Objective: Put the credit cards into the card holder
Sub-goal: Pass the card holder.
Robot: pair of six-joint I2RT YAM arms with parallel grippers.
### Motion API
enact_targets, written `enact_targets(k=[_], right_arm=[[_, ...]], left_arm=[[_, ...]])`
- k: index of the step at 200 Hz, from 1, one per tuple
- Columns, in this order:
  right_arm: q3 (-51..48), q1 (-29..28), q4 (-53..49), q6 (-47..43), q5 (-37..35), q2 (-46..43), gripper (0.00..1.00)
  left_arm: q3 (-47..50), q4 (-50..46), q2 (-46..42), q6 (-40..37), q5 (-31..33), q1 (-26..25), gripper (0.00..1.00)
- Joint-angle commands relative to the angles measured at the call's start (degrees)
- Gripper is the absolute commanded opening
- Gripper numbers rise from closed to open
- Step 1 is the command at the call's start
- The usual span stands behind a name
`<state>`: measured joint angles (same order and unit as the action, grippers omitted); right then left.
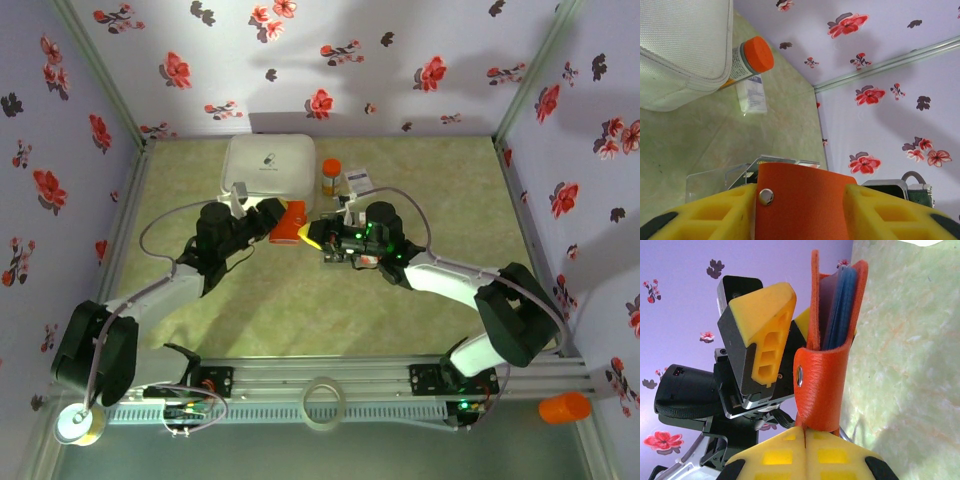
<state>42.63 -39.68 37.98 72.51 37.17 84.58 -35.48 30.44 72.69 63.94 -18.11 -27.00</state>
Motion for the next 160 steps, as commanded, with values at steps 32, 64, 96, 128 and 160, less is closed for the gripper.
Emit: enact_targets(k=[32, 64, 96, 128, 160], right_arm=[[-0.62, -0.22, 2.87, 0.57, 1.16, 0.96, 0.00], [-0.25, -0.15, 1.09, -0.38, 1.57, 1.04, 0.00], [2.04, 0.25, -21.25, -13.70, -3.17, -4.40, 0.29], [8.95, 0.00, -49.36, -29.53, -15.47, -8.80, 0.46], [14.22, -0.89, -58.01, -33.98, -22.29, -8.16, 0.52]], left_arm=[[-0.16, 2.13, 0.38, -1.66, -1.67, -0.31, 0.29], [-0.24, 1.56, 0.25, -2.15, -1.74, -0.28, 0.05], [0.20, 0.44, -0.64, -3.56, -1.59, -0.27, 0.00], [0.82, -3.17, -2.73, -6.98, 0.65, -0.46, 0.00], [0.86, -6.78, -4.80, -9.04, 5.09, -2.50, 0.00]])
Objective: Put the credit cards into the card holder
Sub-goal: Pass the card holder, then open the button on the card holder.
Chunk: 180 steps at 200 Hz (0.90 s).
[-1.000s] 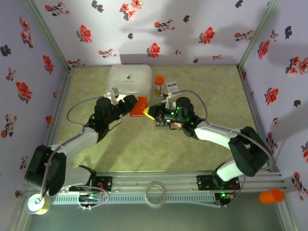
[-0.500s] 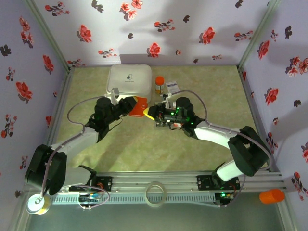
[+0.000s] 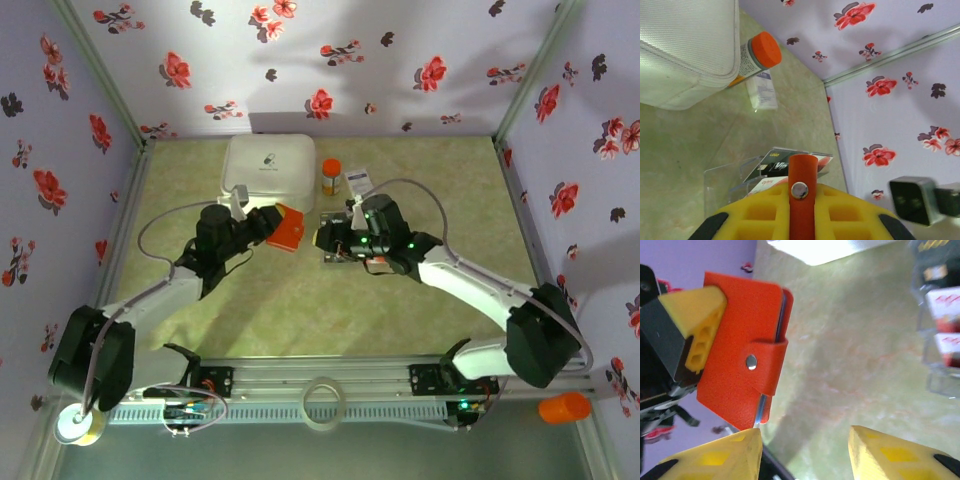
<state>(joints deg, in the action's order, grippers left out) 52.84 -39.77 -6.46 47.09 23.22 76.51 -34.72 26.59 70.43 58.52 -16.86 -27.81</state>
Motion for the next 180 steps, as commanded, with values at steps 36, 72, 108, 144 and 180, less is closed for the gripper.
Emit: enact_targets(k=[36, 72, 108, 144, 180], right_arm=[[11.39, -5.03, -17.69, -11.34, -15.42, 4.75, 0.59], [18.03, -9.14, -19.05, -12.73, -19.49, 10.46, 0.62], [20.93, -10.83, -17.21, -12.29, -20.06, 13.70, 0.62], [21.86, -11.39, -16.12, -11.61, -20.79, 14.88, 0.62], [21.61, -11.45, -16.43, -11.27, -22.37, 17.15, 0.59]], left_arm=[[-0.01, -6.24, -4.65, -3.30, 11.49, -5.38, 0.00], [1.03, -6.99, -5.82, -1.12, 16.47, -7.56, 0.00], [1.06, -7.43, -6.43, -1.04, 17.51, -8.53, 0.00], [0.90, -7.56, -6.62, -1.12, 17.99, -9.10, 0.00], [0.84, -7.17, -6.62, -1.05, 18.35, -9.45, 0.00]])
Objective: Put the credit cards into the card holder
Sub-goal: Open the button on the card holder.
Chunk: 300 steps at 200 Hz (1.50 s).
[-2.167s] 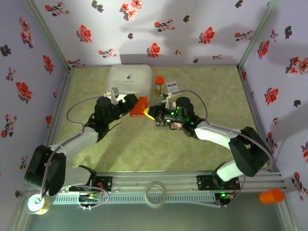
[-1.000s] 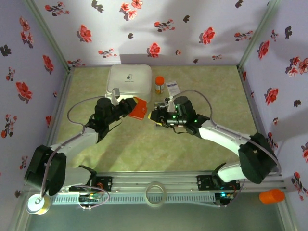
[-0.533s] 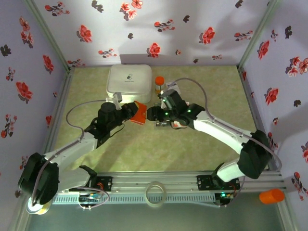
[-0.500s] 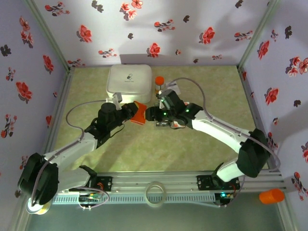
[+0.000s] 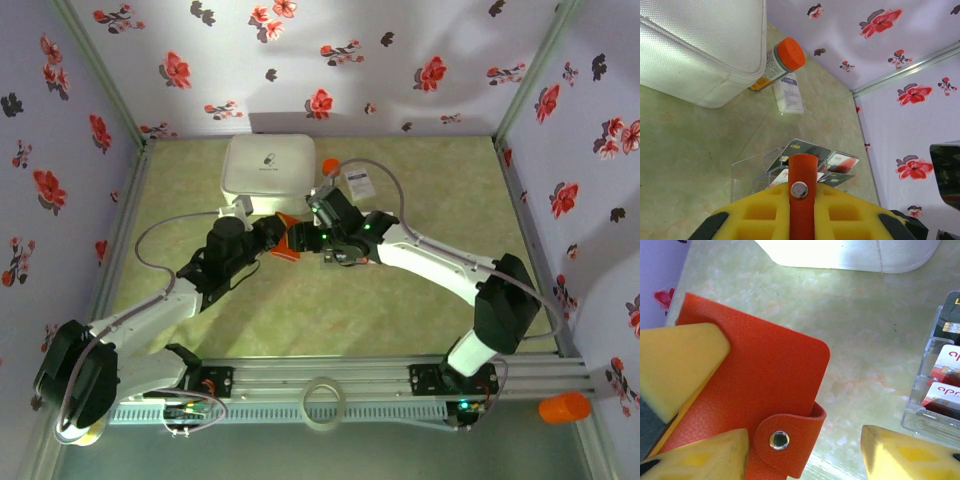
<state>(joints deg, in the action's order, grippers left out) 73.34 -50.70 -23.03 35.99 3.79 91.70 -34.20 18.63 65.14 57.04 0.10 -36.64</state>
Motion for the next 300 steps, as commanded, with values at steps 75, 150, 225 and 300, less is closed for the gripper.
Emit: enact_targets(k=[75, 150, 225, 300], right_arm=[[-6.88, -0.50, 3.59, 2.87, -3.89, 2.78, 0.16], [-17.74, -0.37, 5.27, 8.12, -8.37, -0.50, 0.00], [-25.78, -0.20, 6.11, 10.53, -8.50, -8.46, 0.00], [-20.78, 3.80, -4.71, 6.78, 2.33, -23.17, 0.55]], left_arm=[[0.58, 1.05, -1.78, 0.37, 1.95, -0.89, 0.00], [-0.25, -1.50, -3.50, 2.04, 1.12, -0.97, 0.00], [-0.82, -7.67, -10.07, 2.43, 2.26, -0.95, 0.00], [6.68, 8.35, -6.88, 9.14, 1.55, -1.13, 0.00]])
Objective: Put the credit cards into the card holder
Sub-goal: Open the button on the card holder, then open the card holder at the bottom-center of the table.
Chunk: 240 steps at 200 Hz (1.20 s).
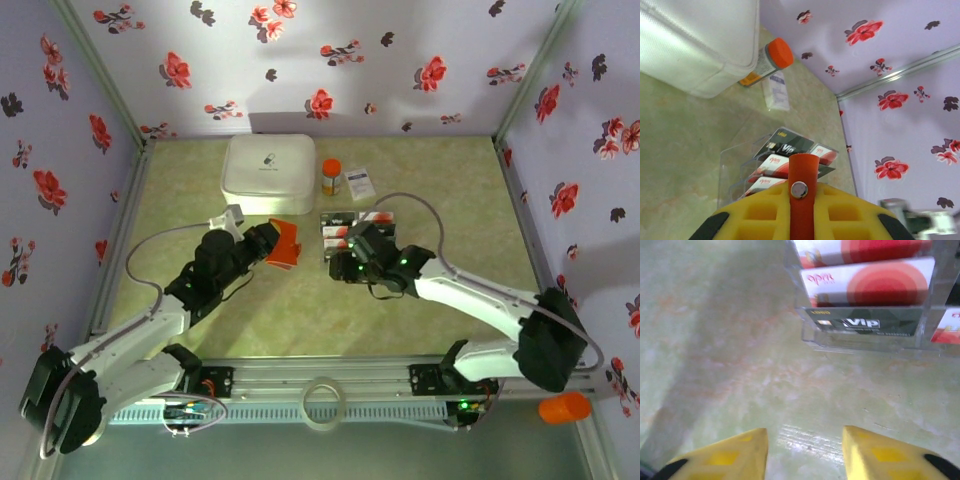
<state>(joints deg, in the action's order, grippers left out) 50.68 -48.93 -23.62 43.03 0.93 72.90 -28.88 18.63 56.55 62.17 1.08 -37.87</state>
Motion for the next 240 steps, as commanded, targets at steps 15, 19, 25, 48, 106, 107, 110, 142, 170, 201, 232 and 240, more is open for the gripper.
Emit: enact_targets(k=[15, 19, 25, 48, 106, 107, 110, 142, 170, 201, 232, 240], right_arm=[[1.58, 3.82, -1.08, 1.50, 8.91, -6.67, 0.62], [1.47, 4.19, 0.14, 2.18, 9.83, -7.05, 0.63], [1.28, 4.66, 2.23, 3.26, 11.20, -7.44, 0.65], [1.71, 5.50, 9.98, 5.91, 14.94, -6.51, 0.69], [5.02, 5.51, 22.76, 8.70, 17.04, 0.98, 0.77], [5.08, 5.51, 22.79, 8.68, 17.02, 1.04, 0.77], [5.35, 5.52, 22.94, 8.66, 16.96, 1.42, 0.77], [5.22, 5.42, 26.47, 10.32, 16.72, 4.36, 0.77], [2.67, 5.50, 28.78, 11.78, 15.85, 5.13, 0.75], [-0.26, 6.12, 29.45, 11.54, 14.85, 4.41, 0.72], [-3.56, 7.75, 31.65, 12.70, 14.88, 3.35, 0.60], [-4.00, 8.26, 31.87, 12.85, 14.97, 3.13, 0.55]], left_arm=[[2.17, 11.44, 3.17, 5.60, 0.57, -0.10, 0.00], [2.44, 12.63, 3.64, 6.14, 0.59, -0.10, 0.00], [2.83, 14.39, 4.24, 7.13, 0.38, -0.24, 0.00], [2.67, 17.62, 6.02, 8.46, -0.14, -0.61, 0.00], [1.21, 23.34, 9.75, 10.28, -1.42, -0.82, 0.00], [1.16, 23.49, 9.87, 10.31, -1.43, -0.81, 0.00], [1.12, 24.06, 10.22, 10.41, -1.65, -0.83, 0.00], [1.21, 29.69, 13.76, 12.18, -2.92, -0.82, 0.00], [1.55, 35.34, 16.96, 14.19, -3.49, -0.87, 0.00], [1.55, 38.13, 18.50, 15.19, -4.12, -0.89, 0.00], [1.46, 38.90, 18.68, 15.53, -3.99, -0.82, 0.00], [1.21, 39.15, 18.72, 15.66, -3.99, -0.81, 0.00]])
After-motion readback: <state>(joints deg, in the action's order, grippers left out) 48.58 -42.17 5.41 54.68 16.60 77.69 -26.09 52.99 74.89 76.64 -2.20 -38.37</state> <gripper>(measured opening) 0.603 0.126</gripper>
